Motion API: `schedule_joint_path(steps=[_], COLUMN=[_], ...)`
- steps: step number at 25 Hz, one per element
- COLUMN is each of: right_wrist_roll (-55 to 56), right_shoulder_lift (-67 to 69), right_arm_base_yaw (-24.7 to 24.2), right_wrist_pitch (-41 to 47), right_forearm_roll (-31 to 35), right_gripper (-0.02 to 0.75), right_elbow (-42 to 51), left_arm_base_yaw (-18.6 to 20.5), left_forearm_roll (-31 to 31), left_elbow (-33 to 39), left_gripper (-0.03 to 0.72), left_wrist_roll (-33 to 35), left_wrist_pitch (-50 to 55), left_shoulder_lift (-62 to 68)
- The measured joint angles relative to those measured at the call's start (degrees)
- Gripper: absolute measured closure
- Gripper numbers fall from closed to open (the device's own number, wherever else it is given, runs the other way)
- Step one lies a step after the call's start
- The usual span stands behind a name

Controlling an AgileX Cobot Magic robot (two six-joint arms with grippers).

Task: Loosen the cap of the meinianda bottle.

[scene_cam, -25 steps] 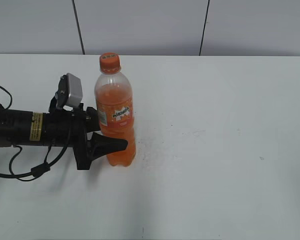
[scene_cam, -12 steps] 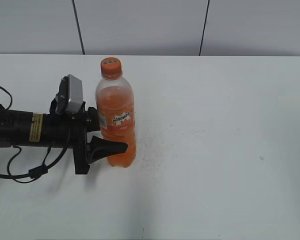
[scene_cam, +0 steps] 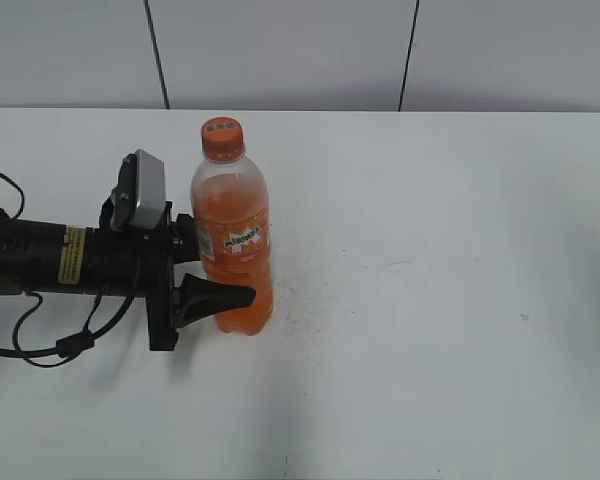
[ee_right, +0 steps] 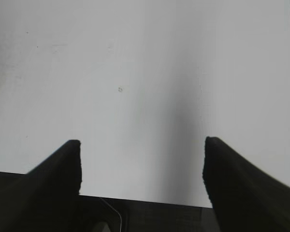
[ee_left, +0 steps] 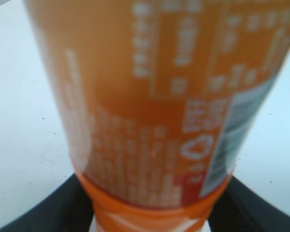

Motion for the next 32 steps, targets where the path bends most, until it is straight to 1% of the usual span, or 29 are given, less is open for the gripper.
schedule_joint_path(steps=[5,9,12,17,22,32], right_wrist_roll=[-2.76,-3.34,-3.4,-2.96,-1.41,2.18], right_shoulder_lift=[8.45,14.15,18.06,25.67,33.33,48.59], right_arm_base_yaw=[1.32,4.8,9.65,19.22,28.97,42.25], right_wrist_pitch=[-0.01,0.12,0.12,0.19,0.19,0.24], right_forearm_roll=[1.73,2.25,1.94,1.58,-1.38,-2.16], right_gripper=[0.193,0.211,0.215,0.215,0.216,0.216], right_elbow=[-4.77,-9.3,-13.13,-20.67,-28.31,-43.82], left_arm_base_yaw=[0.0,0.0,0.0,0.0,0.0,0.0], left_forearm_roll=[0.06,0.1,0.1,0.1,0.1,0.1], left_elbow=[0.0,0.0,0.0,0.0,0.0,0.0], left_gripper=[0.281,0.282,0.283,0.283,0.283,0.283], left_wrist_roll=[0.06,0.06,0.06,0.06,0.06,0.06], left_wrist_pitch=[-0.06,-0.12,-0.11,-0.11,-0.11,-0.11], left_shoulder_lift=[0.0,0.0,0.0,0.0,0.0,0.0])
